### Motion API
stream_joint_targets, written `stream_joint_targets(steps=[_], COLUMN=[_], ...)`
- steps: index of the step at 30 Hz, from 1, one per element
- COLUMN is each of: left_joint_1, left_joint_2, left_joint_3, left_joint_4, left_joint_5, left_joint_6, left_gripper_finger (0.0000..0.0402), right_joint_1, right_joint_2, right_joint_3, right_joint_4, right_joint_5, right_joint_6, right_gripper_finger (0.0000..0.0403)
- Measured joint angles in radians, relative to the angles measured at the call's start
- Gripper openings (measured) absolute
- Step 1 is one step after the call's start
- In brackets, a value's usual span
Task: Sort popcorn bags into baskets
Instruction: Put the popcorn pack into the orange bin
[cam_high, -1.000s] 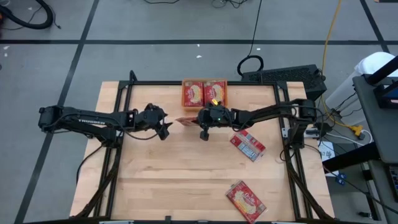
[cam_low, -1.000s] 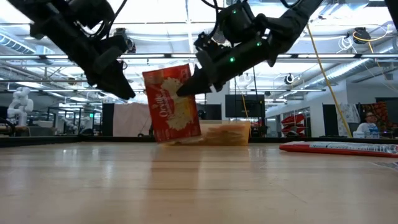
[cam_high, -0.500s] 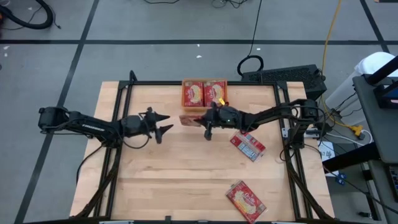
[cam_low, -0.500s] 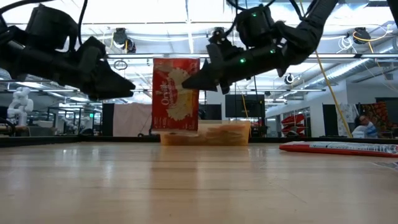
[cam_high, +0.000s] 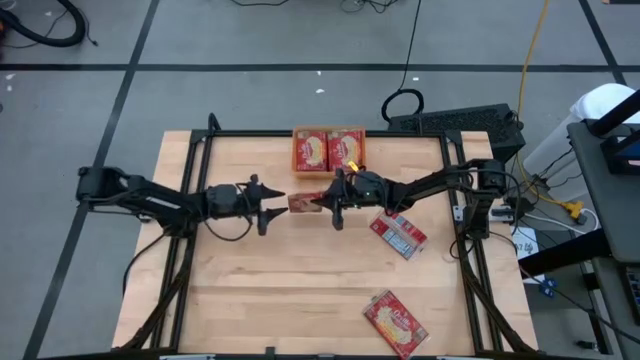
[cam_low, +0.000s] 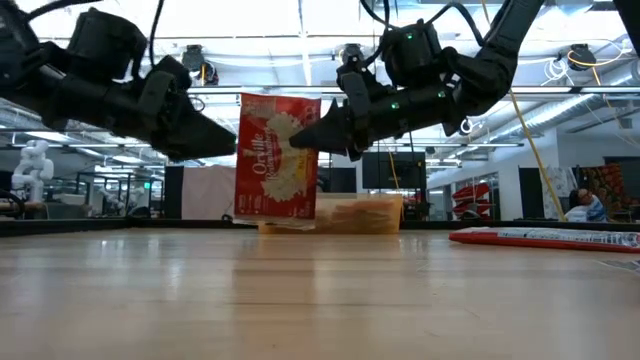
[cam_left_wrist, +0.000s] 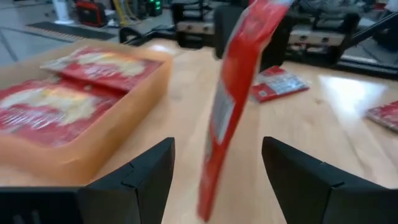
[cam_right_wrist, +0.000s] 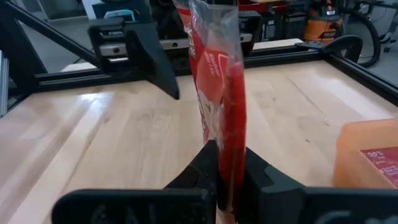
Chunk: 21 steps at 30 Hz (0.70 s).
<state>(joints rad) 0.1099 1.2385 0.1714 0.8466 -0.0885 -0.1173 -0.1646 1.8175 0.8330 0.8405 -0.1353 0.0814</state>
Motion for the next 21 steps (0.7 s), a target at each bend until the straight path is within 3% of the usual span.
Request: stream_joint_targets(steps=[6,9,19,21], left_joint_1=[0.001,0.001,0.022,0.031], left_joint_2=[0.183,0.25,0.333,0.327], left_joint_3=[0.055,0.094,0.15,0.15], left_joint_4=[0.111,0.126,0.133,0.137], left_joint_5=[0.014,0.018,0.028,0.043], left_joint_6=[0.02,0.049,0.082,0.084], left_gripper_finger=[0.0241,0.0218,0.003,0.0016], right_joint_1=[0.0,0.0,0.0,-0.006], right_joint_2=[0.0,0.0,-0.007,-0.017], right_joint_3=[0.0,0.0,0.0,0.0], right_joint_4=[0.001,-0.001,-0.01,-0.007], right_joint_5=[0.0,0.0,0.005,0.01], right_joint_6=[-0.024,-0.037,-0.068,-0.068], right_gripper_finger=[0.0012,0.0012,0.0022,0.0027])
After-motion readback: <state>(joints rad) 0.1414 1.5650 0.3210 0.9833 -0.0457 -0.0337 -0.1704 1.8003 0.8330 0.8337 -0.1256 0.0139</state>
